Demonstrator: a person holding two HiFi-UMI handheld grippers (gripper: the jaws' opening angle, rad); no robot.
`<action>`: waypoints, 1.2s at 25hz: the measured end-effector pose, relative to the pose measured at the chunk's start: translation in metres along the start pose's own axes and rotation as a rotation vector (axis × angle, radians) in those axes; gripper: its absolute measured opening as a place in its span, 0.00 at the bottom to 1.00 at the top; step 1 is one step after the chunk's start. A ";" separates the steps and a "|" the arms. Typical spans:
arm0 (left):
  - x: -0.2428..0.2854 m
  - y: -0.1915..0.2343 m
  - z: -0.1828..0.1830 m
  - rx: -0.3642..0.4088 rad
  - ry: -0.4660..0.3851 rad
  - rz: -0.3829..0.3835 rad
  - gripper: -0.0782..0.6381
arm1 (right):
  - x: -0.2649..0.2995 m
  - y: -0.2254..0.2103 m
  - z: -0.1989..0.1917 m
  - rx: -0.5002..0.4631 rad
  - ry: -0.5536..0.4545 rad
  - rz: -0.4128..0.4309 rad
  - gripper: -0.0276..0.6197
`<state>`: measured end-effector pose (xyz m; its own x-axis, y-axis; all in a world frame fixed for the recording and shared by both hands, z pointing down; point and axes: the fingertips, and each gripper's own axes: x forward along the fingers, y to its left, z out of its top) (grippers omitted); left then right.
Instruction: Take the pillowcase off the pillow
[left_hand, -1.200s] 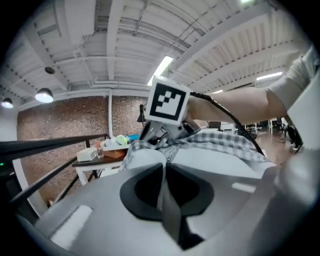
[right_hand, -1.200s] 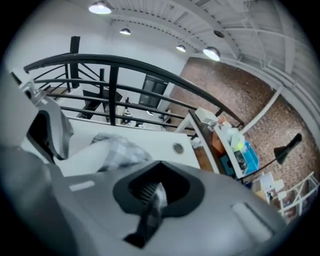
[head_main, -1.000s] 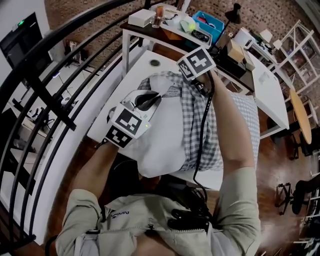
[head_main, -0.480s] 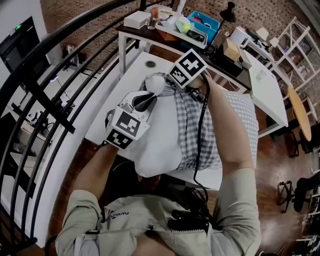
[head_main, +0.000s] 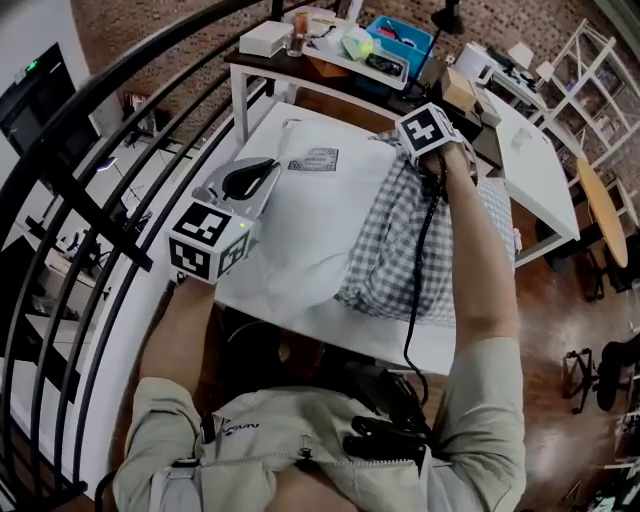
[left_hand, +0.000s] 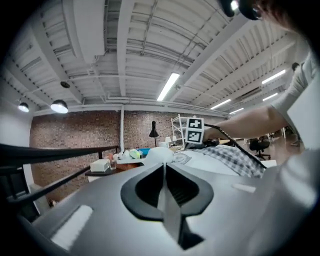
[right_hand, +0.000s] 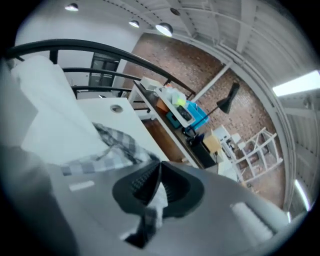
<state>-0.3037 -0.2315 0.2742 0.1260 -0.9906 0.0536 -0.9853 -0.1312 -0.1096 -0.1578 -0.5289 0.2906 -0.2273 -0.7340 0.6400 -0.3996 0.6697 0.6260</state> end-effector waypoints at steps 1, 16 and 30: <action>0.006 0.008 -0.013 -0.045 0.021 0.002 0.14 | 0.005 -0.002 -0.017 0.035 0.013 0.015 0.05; -0.011 -0.042 -0.012 0.093 0.029 -0.060 0.38 | -0.144 0.051 -0.032 0.305 -0.482 0.066 0.19; -0.037 -0.168 -0.103 0.266 0.276 -0.265 0.49 | -0.221 0.231 -0.135 0.280 -0.514 0.273 0.24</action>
<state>-0.1551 -0.1689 0.3929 0.2986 -0.8788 0.3723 -0.8547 -0.4198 -0.3053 -0.0804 -0.1971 0.3540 -0.7224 -0.5485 0.4210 -0.4677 0.8361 0.2869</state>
